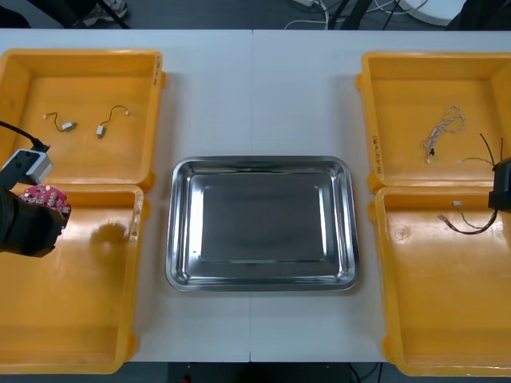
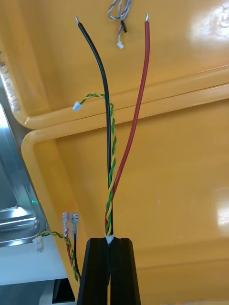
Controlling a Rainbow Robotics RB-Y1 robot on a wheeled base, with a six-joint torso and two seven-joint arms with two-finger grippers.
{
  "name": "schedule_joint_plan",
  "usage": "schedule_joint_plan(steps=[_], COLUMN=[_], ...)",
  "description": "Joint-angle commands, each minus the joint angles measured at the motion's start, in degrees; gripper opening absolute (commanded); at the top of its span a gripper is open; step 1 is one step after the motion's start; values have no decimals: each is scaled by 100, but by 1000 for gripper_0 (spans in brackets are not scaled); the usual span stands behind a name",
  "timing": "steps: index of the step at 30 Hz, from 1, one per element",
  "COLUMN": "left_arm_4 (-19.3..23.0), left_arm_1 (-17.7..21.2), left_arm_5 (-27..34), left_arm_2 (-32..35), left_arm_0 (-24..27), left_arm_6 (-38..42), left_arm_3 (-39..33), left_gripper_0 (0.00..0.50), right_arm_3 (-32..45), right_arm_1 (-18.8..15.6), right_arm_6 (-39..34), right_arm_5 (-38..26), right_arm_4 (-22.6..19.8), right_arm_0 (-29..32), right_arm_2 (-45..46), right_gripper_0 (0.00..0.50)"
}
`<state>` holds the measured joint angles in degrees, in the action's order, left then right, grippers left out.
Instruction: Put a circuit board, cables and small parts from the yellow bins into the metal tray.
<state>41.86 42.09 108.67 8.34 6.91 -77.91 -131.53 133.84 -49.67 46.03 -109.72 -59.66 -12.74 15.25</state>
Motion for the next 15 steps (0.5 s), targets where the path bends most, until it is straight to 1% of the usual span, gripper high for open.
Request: schedule_joint_plan(steps=[1, 7, 15], left_arm_4=[-46, -116, -143], left_arm_1=[132, 132, 132], left_arm_5=[120, 133, 133], left_arm_2=[-158, -456, -1045], left_arm_0=[372, 645, 1058], left_arm_6=[874, 1129, 1814], left_arm_3=[-259, -365, -418], left_gripper_0=[0, 0, 0], right_arm_3=[186, 186, 195], right_arm_1=[-237, -237, -237], right_arm_6=[952, 1620, 1655], right_arm_5=[-28, -28, -28], right_arm_4=[-81, -160, -239], right_arm_0=[-176, -211, -387], right_arm_2=[-110, -241, -496], right_gripper_0=[0, 0, 0])
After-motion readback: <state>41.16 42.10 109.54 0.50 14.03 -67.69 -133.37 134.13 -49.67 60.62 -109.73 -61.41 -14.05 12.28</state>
